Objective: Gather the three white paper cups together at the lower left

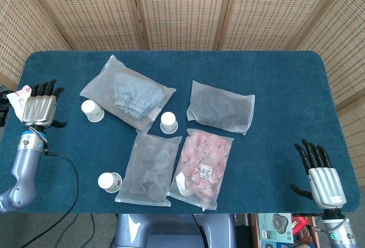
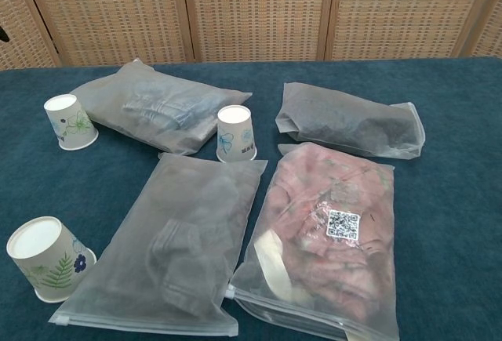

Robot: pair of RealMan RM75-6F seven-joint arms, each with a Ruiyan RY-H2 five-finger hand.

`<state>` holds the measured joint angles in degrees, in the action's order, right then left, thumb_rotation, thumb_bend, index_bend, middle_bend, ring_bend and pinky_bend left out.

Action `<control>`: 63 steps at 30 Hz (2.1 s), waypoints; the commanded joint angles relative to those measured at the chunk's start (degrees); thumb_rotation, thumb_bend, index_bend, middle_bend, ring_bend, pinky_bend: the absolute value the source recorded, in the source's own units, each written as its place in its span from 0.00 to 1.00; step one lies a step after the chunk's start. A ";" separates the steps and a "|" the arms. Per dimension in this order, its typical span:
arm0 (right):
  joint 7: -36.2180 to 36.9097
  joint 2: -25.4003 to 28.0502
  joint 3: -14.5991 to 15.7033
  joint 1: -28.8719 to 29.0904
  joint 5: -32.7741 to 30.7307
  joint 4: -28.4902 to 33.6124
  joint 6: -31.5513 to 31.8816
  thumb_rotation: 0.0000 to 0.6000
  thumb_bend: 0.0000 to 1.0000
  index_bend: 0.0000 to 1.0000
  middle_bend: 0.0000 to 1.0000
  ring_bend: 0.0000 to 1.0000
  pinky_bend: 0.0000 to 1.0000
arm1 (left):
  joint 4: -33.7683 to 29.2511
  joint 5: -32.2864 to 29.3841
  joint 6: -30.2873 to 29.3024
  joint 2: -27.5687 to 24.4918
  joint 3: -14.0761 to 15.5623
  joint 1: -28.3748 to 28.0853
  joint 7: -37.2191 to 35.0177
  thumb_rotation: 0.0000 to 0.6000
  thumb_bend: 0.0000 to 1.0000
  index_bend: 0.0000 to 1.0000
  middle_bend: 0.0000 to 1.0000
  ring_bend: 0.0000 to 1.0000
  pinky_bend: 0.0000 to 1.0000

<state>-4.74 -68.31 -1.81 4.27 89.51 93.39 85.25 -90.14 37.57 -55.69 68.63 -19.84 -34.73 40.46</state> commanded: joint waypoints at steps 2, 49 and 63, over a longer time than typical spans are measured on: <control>0.62 0.25 -0.28 0.00 -0.40 -0.18 0.05 1.00 0.09 0.00 0.00 0.00 0.00 | 5.36 -7.72 3.44 3.11 0.25 -5.19 3.18 1.00 0.14 0.17 0.00 0.00 0.00; 4.15 0.50 -1.34 0.40 -2.64 -2.11 -0.84 1.00 0.09 0.00 0.00 0.00 0.00 | 29.18 -13.92 7.26 20.78 7.87 -16.70 4.30 1.00 0.15 0.45 0.00 0.00 0.00; 4.41 0.71 -1.11 0.31 -1.94 -1.64 -0.40 1.00 0.09 0.00 0.00 0.00 0.00 | 11.20 -5.12 -0.45 10.84 8.98 -11.79 -1.00 1.00 0.15 0.45 0.00 0.00 0.00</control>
<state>-0.32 -67.61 -2.95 4.58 87.56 91.74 84.86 -73.42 29.54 -53.29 83.15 -11.41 -48.54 41.20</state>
